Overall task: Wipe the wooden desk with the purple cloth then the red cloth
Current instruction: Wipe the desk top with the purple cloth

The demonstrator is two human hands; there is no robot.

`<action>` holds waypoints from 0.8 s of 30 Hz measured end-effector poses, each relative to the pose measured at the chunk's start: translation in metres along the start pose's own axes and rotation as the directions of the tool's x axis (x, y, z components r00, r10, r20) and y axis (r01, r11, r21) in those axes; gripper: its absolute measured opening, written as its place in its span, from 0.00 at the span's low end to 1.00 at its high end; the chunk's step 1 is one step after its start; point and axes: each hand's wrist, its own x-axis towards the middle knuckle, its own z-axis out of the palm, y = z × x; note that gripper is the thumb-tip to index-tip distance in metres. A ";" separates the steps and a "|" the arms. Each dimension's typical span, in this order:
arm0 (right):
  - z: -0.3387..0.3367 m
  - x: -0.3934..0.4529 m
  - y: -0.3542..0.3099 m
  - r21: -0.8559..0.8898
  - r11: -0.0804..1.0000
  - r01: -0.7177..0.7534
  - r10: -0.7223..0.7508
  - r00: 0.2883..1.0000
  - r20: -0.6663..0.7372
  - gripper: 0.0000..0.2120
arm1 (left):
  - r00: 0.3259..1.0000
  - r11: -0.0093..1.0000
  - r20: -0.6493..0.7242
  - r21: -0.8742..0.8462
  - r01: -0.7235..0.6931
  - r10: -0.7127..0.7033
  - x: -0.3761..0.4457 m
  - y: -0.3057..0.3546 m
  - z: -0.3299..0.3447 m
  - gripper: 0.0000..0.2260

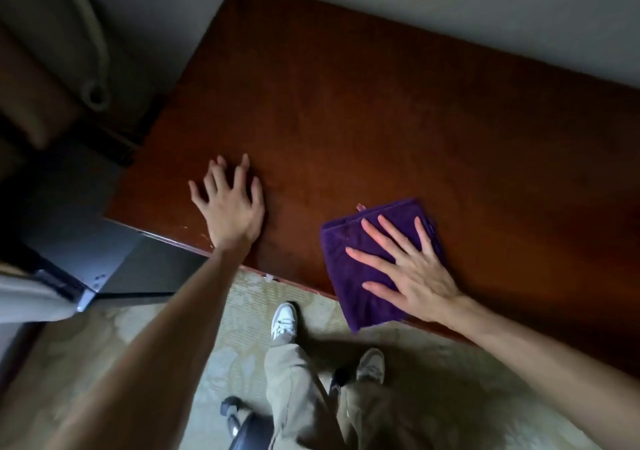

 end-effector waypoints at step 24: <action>-0.009 0.072 0.006 0.142 0.912 -0.385 0.404 0.903 -0.148 0.36 | 0.923 0.931 0.153 -0.148 -0.333 0.354 -0.003 0.004 -0.004 0.27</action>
